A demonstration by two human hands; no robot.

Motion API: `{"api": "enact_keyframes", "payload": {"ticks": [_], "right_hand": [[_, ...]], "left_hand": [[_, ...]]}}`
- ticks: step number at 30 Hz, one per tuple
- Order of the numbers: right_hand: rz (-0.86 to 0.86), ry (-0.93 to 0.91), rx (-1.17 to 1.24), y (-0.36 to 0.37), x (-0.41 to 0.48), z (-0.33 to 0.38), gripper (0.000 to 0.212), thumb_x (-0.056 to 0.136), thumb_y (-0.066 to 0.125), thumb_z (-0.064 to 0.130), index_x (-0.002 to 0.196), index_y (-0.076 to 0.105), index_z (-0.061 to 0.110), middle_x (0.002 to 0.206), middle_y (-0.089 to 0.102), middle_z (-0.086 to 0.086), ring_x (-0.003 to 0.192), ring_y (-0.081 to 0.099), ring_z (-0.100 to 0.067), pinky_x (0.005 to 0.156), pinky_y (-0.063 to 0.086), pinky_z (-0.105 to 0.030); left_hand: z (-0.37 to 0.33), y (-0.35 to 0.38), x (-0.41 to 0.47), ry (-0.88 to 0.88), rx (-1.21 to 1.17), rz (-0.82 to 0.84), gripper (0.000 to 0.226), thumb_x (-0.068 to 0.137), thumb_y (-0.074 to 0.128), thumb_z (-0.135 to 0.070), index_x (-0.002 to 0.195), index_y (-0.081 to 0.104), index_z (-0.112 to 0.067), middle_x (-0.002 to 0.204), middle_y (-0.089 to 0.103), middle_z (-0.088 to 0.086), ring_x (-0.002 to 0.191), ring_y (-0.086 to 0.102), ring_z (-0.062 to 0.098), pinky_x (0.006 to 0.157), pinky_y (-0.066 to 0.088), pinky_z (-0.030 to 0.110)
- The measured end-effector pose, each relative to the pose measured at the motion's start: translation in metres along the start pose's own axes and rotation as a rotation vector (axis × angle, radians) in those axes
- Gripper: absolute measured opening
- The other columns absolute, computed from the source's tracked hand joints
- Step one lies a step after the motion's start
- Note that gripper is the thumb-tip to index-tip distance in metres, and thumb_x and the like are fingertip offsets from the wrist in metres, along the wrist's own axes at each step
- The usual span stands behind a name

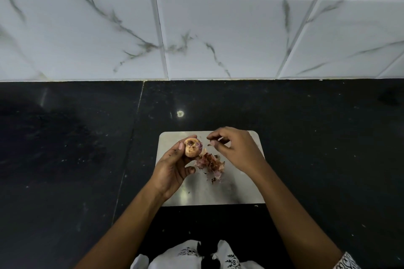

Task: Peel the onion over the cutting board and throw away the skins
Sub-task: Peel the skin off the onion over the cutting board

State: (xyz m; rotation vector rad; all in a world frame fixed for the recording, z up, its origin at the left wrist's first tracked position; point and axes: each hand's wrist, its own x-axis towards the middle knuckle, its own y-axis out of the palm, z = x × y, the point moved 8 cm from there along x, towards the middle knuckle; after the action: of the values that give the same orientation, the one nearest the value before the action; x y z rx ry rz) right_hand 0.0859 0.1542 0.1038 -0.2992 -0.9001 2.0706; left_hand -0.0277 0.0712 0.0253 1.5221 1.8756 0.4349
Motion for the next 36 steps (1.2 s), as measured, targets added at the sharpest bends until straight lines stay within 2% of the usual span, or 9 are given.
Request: {"api": "enact_keyframes", "payload": {"ticks": [2,7,13,20,23,28,31,33,36], "right_hand": [[-0.014,-0.108,0.027,-0.002,0.000,0.016,0.017,0.082,0.068,0.016,0.099,0.070,0.018,0.094,0.065,0.009,0.080,0.061,-0.001,0.071,0.048,-0.012],[0.002,-0.204,-0.105,0.003,0.005,0.031,0.018,0.079,0.071,0.014,0.097,0.072,0.009,0.094,0.068,-0.003,0.082,0.063,-0.013,0.072,0.053,-0.032],[0.029,-0.243,-0.127,0.001,0.007,0.041,0.017,0.079,0.071,0.014,0.094,0.073,0.008,0.088,0.070,-0.007,0.076,0.064,-0.017,0.069,0.053,-0.030],[-0.002,-0.236,-0.270,0.005,0.004,0.049,0.018,0.077,0.070,0.018,0.090,0.069,0.006,0.085,0.066,-0.009,0.073,0.061,-0.020,0.066,0.052,-0.036],[-0.076,-0.244,-0.346,0.010,-0.001,0.053,0.019,0.070,0.074,0.017,0.081,0.064,0.006,0.076,0.061,-0.009,0.061,0.057,-0.022,0.055,0.044,-0.029],[-0.107,-0.161,-0.335,0.012,-0.004,0.049,0.024,0.073,0.073,0.026,0.087,0.061,0.009,0.083,0.060,-0.005,0.068,0.048,-0.012,0.061,0.035,-0.024],[-0.118,-0.086,-0.267,0.009,-0.002,0.046,0.021,0.072,0.073,0.027,0.083,0.062,0.013,0.081,0.059,0.001,0.068,0.046,-0.006,0.057,0.031,-0.014],[-0.140,0.011,-0.146,0.004,-0.001,0.039,0.014,0.072,0.072,0.024,0.078,0.063,0.016,0.073,0.057,0.009,0.061,0.049,-0.003,0.053,0.032,-0.007],[-0.105,0.214,0.177,0.006,0.000,0.021,0.004,0.074,0.069,0.017,0.073,0.066,0.018,0.066,0.062,0.010,0.057,0.058,0.000,0.053,0.044,-0.010]], "left_hand": [[0.003,-0.001,0.000,-0.019,0.015,-0.030,0.036,0.085,0.048,-0.035,0.106,0.068,-0.013,0.092,0.068,0.009,0.073,0.065,0.013,0.046,0.051,0.022],[0.005,0.005,0.000,-0.036,0.081,-0.016,0.048,0.086,0.042,-0.044,0.114,0.059,-0.008,0.089,0.066,0.007,0.075,0.060,0.015,0.045,0.051,0.023],[0.002,0.008,0.002,-0.006,0.185,-0.015,0.059,0.093,0.029,-0.053,0.124,0.054,-0.010,0.105,0.059,0.015,0.091,0.059,0.024,0.057,0.057,0.032],[-0.005,0.016,0.003,0.077,0.368,0.004,0.061,0.096,0.021,-0.056,0.119,0.055,-0.011,0.092,0.066,0.011,0.074,0.062,0.019,0.050,0.051,0.028],[-0.006,0.015,0.004,0.094,0.389,0.002,0.061,0.092,0.025,-0.056,0.120,0.055,-0.011,0.093,0.065,0.012,0.076,0.060,0.021,0.048,0.048,0.027],[-0.006,0.019,0.002,0.102,0.368,0.046,0.050,0.093,0.029,-0.050,0.116,0.059,-0.017,0.088,0.062,0.005,0.069,0.056,0.016,0.043,0.039,0.024],[-0.007,0.020,0.002,0.096,0.309,0.053,0.047,0.093,0.031,-0.046,0.118,0.059,-0.019,0.090,0.064,0.001,0.067,0.054,0.013,0.041,0.035,0.022],[-0.008,0.019,0.002,0.091,0.268,0.043,0.044,0.095,0.033,-0.043,0.121,0.059,-0.018,0.091,0.065,0.001,0.064,0.053,0.013,0.039,0.034,0.021],[-0.010,0.018,0.001,0.068,0.196,0.017,0.039,0.099,0.031,-0.036,0.117,0.063,-0.023,0.087,0.063,0.003,0.058,0.049,0.012,0.038,0.030,0.020]]}}
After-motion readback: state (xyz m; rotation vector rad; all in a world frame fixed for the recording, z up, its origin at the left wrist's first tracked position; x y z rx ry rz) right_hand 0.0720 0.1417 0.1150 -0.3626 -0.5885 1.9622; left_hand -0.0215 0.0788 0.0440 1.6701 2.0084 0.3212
